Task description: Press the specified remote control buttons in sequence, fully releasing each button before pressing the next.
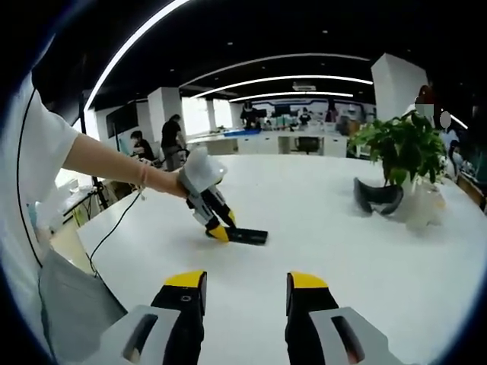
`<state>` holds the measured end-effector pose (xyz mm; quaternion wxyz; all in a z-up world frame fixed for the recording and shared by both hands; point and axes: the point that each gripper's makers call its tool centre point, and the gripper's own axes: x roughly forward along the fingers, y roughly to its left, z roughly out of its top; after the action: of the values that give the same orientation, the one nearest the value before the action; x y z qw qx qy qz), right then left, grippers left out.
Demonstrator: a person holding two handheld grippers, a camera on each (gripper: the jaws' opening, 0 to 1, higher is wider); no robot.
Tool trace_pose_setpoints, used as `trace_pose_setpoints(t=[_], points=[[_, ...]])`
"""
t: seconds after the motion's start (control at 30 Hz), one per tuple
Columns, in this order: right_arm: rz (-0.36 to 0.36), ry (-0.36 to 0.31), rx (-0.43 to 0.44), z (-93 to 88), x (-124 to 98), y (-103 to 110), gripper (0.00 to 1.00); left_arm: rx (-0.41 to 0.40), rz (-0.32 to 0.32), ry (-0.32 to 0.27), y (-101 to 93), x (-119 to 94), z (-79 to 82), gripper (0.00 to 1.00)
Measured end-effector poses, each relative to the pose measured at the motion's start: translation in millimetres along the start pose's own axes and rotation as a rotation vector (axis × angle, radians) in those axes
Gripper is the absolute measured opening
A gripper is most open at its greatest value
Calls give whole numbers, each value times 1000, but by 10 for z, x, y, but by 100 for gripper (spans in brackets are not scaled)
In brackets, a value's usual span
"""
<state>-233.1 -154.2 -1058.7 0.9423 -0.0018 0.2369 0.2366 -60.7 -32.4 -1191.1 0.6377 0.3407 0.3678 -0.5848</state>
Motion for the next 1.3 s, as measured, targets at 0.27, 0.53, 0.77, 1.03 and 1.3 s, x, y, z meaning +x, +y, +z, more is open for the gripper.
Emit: trace_pose_setpoints(t=[0.27,0.53,0.77,1.03,1.3], points=[[-7,-7,-6,16,-19,-31,39,11,-11,7,-200,-24,-42,24],[-2,-8,-19,33,-32,-34,39,15,-14,3,-439,-37,-74,24],[14,-9,-31,52,-12,14,38,20,-18,-3,-639,-54,-95,24],[45,-2,-54,60,26,106,38,29,-23,-6,-946,-79,-134,24],[80,10,-73,56,89,181,37,38,-29,-5,-1215,-102,-173,24]])
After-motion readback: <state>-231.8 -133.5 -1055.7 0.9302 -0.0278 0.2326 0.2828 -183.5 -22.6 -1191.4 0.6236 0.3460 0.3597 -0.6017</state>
